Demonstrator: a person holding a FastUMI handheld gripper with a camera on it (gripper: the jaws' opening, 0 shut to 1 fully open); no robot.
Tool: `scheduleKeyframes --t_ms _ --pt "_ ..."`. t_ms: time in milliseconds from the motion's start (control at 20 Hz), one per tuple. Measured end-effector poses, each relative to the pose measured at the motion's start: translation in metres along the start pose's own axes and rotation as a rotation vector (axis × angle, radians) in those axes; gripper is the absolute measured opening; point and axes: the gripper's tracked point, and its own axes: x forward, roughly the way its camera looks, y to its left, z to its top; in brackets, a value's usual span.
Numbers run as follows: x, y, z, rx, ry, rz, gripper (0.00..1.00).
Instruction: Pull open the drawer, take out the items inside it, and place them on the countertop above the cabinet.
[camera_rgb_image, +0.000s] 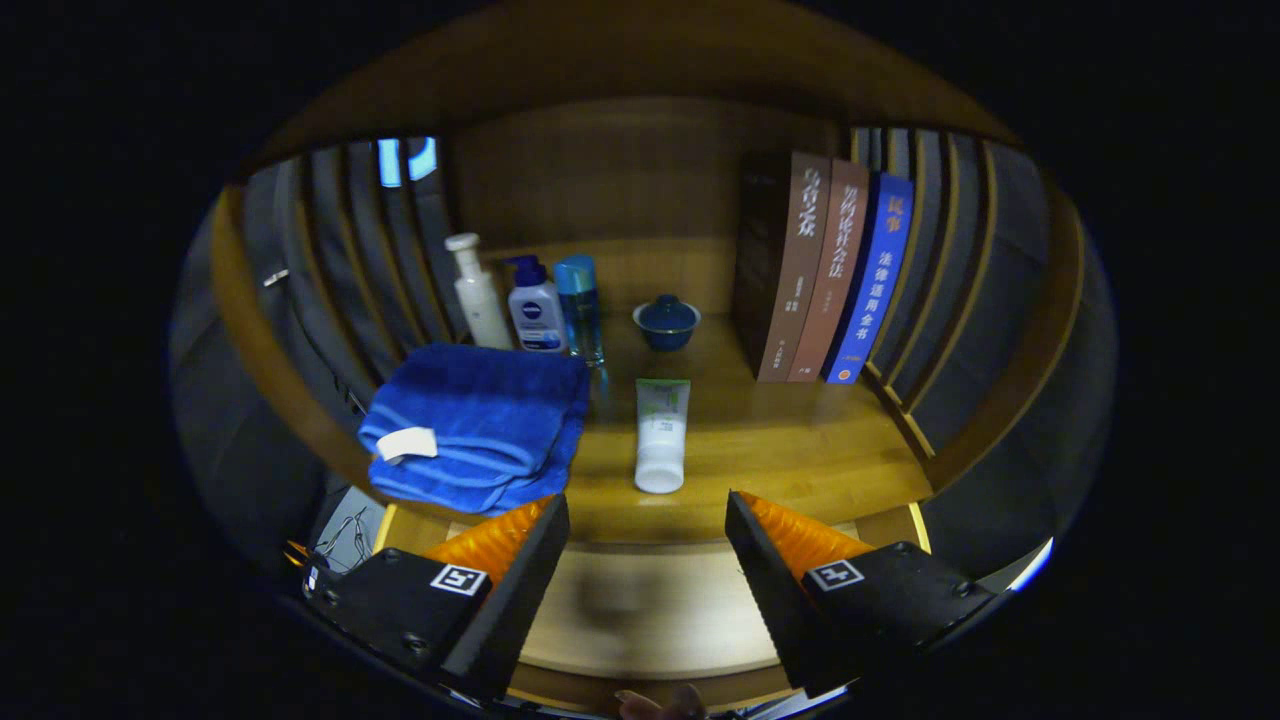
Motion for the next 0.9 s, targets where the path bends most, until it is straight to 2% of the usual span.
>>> scheduleKeyframes --t_ms 200,400,600,900 --pt "-0.079 0.009 -0.014 -0.015 -0.227 0.011 1.00" --pt "-0.134 0.006 -0.050 0.036 -0.412 0.014 1.00" --pt "-0.143 -0.001 -0.106 0.021 -0.424 0.003 1.00" --pt "-0.119 -0.006 -0.183 0.048 -0.364 -0.010 1.00"
